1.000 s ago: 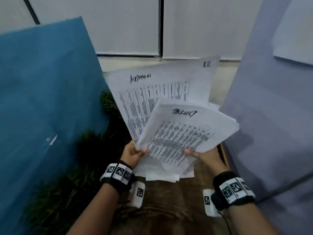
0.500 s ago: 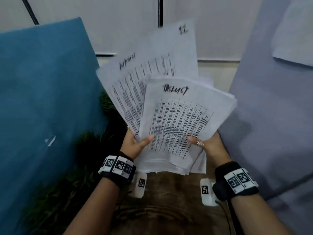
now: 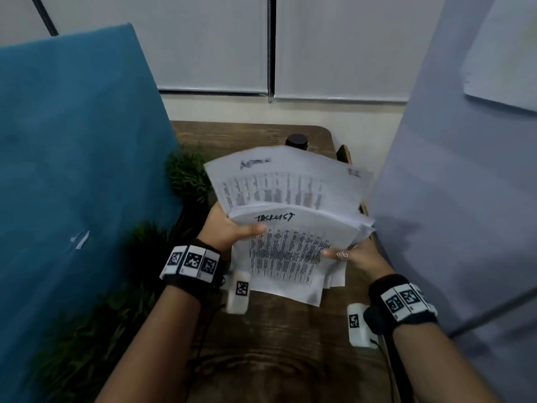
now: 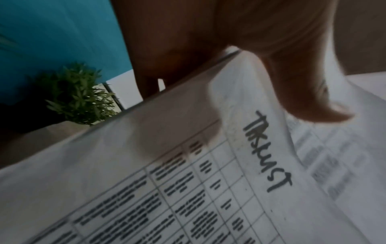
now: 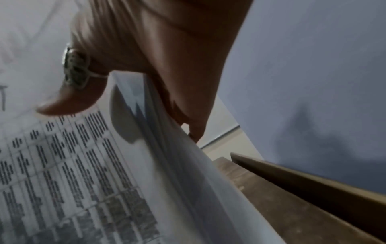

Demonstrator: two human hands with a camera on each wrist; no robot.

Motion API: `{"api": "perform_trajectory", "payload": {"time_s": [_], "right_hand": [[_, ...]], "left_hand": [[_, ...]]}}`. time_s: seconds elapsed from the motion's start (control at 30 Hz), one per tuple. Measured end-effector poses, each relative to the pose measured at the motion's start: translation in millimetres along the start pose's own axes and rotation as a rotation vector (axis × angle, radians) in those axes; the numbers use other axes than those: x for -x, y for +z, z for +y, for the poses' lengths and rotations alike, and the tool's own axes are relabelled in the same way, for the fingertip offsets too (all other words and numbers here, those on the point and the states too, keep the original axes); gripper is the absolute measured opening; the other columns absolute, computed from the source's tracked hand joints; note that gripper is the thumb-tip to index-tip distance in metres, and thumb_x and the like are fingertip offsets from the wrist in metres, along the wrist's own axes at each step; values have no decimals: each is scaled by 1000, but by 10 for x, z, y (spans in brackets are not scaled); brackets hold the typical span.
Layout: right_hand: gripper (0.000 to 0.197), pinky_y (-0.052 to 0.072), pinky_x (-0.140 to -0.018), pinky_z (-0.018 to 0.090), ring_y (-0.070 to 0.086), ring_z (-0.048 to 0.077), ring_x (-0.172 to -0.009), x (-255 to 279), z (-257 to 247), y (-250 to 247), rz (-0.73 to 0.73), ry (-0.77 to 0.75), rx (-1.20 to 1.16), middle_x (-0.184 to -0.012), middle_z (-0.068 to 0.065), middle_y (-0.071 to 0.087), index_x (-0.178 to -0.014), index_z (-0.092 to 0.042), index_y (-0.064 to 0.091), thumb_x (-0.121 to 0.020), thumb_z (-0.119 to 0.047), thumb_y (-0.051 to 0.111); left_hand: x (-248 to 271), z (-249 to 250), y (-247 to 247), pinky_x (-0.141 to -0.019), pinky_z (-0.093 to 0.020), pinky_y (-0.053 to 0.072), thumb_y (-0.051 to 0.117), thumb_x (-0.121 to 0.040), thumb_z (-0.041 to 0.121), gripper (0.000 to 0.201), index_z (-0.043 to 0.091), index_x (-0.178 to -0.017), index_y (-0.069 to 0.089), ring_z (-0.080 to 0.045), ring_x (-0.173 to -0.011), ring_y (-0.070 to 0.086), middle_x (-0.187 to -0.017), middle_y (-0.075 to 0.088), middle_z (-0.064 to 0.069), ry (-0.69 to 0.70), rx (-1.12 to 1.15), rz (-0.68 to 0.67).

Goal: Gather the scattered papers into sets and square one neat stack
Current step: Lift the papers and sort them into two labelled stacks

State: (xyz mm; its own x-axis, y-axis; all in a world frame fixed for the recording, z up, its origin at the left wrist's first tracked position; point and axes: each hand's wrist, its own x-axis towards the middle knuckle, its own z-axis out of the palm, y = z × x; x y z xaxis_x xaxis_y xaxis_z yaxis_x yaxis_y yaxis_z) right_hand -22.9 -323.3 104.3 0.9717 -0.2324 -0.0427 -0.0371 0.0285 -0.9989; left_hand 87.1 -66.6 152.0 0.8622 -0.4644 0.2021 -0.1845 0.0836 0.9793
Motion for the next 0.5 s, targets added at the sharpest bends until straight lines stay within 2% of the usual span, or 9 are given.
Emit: {"api": "perform_trajectory", "payload": {"time_s": [0.07, 0.13, 0.2, 0.27, 0.33, 0.37, 0.43, 0.5], "right_hand": [[44, 54, -66, 14, 69, 7, -83, 17, -4, 53, 36, 2, -2, -96, 2, 68, -96, -12, 63, -58, 0, 81], [41, 52, -66, 14, 67, 10, -85, 22, 28, 144, 160, 1, 10, -96, 2, 67, -105, -5, 62, -68, -4, 78], [37, 53, -68, 12, 64, 10, -86, 1, 19, 215, 295, -45, -49, -94, -2, 67, -105, -8, 60, -73, 0, 75], [32, 57, -73, 19, 68, 17, -89, -31, -46, 231, 339, -113, -151, -91, -2, 74, -99, -10, 64, -72, 6, 73], [29, 59, -70, 22, 70, 19, -85, -51, -169, 220, 376, -140, -222, -80, -5, 77, -91, -12, 67, -71, 8, 73], [28, 59, -68, 23, 71, 19, -83, -64, -223, 220, 372, -142, -258, -79, -4, 77, -91, -10, 67, -71, 8, 72], [32, 59, -71, 28, 73, 22, -86, -90, -296, 261, 327, -136, -323, -90, 7, 76, -101, -1, 66, -71, 6, 72], [50, 57, -84, 41, 68, 31, -101, -66, -346, 304, 270, -139, -366, -109, 20, 69, -117, 6, 57, -70, 2, 73]], "left_hand": [[-29, -31, 37, -80, -23, 56, 89, -43, 24, 82, -9, -110, 55, -12, -99, 67, -104, 69, -8, -16, -108, 4], [-61, -110, 72, -83, -30, 57, 89, -48, 23, 74, -10, -106, 56, -19, -98, 67, -105, 67, -16, -21, -171, 49], [-88, -125, 111, -87, -30, 56, 82, -58, -1, 64, -9, -113, 50, -17, -101, 64, -109, 64, -13, 6, -123, 118], [-118, -112, 123, -87, -26, 56, 73, -65, -11, 61, -5, -118, 43, -13, -103, 63, -112, 61, -9, 30, -88, 165], [-91, -178, 126, -83, -25, 56, 68, -74, -4, 54, -3, -121, 42, -7, -98, 64, -108, 61, -5, 21, -126, 162], [-64, -232, 144, -84, -29, 55, 68, -77, 4, 50, -2, -121, 45, -8, -97, 64, -107, 63, -5, 11, -157, 176], [-1, -355, 166, -86, -36, 55, 65, -79, 22, 45, 0, -117, 51, -5, -93, 66, -103, 66, -5, -5, -193, 252], [37, -413, 197, -80, -24, 56, 58, -81, 21, 30, 11, -109, 52, 5, -84, 64, -94, 65, 6, 30, -191, 329]]}}
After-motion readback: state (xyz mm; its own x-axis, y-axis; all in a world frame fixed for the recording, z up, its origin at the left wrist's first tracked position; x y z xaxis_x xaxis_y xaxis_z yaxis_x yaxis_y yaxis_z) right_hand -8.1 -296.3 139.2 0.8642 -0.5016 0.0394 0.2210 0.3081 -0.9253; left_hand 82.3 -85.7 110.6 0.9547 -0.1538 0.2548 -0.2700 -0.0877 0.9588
